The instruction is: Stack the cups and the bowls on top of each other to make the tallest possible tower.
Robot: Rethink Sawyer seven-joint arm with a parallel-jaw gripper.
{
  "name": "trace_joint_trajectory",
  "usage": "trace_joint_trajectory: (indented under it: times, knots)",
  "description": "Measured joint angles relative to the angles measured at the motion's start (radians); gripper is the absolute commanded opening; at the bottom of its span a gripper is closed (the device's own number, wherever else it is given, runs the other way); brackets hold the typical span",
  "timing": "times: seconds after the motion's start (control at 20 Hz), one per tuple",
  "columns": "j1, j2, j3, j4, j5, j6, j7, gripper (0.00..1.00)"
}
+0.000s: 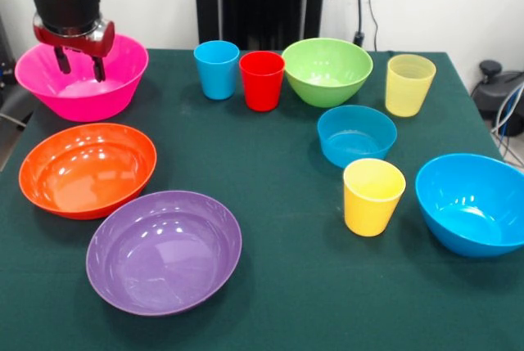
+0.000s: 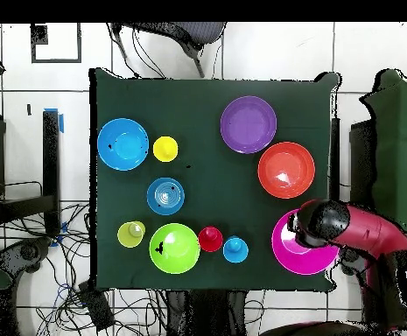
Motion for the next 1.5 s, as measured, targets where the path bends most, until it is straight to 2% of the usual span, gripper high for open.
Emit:
trace_joint_trajectory:
  times: [0.2,0.65,1.1,1.25,1.5]
  knots:
    - [0.015,-0.006,0.004,0.0,0.012,0.0,0.0,1.0]
    - [0.019,-0.061,0.067,0.01,0.101,0.001,0.0,1.0]
    - [0.042,-0.097,0.094,0.016,0.141,0.014,0.0,1.0]
    - [0.054,-0.095,0.093,0.016,0.147,0.016,0.0,1.0]
    - [0.111,-0.063,0.069,0.008,0.155,0.015,0.0,1.0]
